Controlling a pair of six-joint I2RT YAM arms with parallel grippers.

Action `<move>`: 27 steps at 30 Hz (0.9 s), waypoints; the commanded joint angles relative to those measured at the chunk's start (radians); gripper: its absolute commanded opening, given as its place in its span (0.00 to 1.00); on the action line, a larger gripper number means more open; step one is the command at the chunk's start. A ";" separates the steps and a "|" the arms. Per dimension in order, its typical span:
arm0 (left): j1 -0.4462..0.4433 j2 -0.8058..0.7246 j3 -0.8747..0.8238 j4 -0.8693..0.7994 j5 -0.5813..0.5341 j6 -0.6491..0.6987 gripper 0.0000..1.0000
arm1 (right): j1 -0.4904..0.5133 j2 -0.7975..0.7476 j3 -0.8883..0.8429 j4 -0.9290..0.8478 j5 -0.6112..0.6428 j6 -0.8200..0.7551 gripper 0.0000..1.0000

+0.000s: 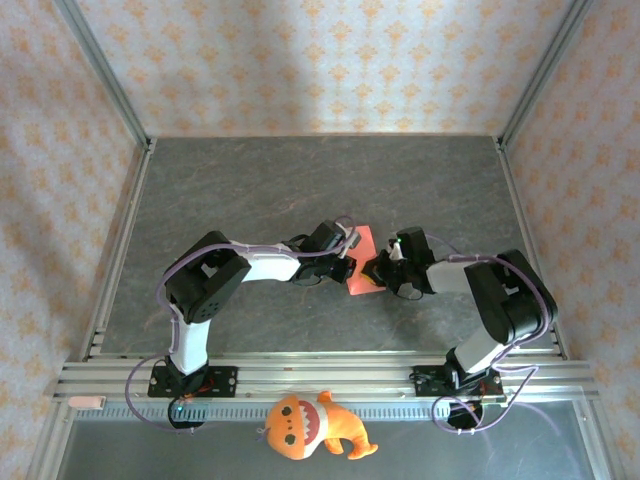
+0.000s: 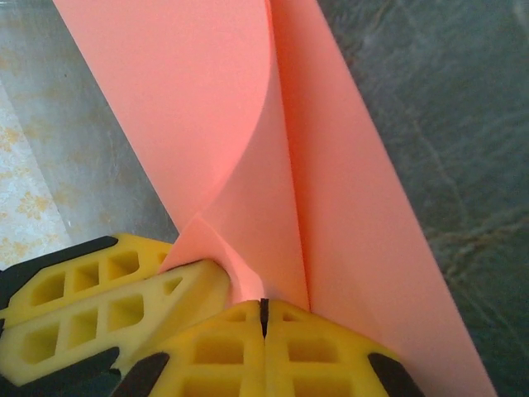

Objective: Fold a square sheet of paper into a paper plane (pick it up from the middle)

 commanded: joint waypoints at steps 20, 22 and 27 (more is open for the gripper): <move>0.013 0.061 -0.037 -0.131 -0.026 0.047 0.00 | -0.057 0.018 0.092 -0.141 0.075 -0.082 0.02; 0.014 0.063 -0.032 -0.139 -0.022 0.052 0.00 | -0.060 -0.006 0.114 -0.147 0.070 -0.086 0.02; 0.014 0.070 -0.014 -0.155 -0.012 0.058 0.00 | -0.079 0.016 0.142 -0.115 0.063 -0.083 0.02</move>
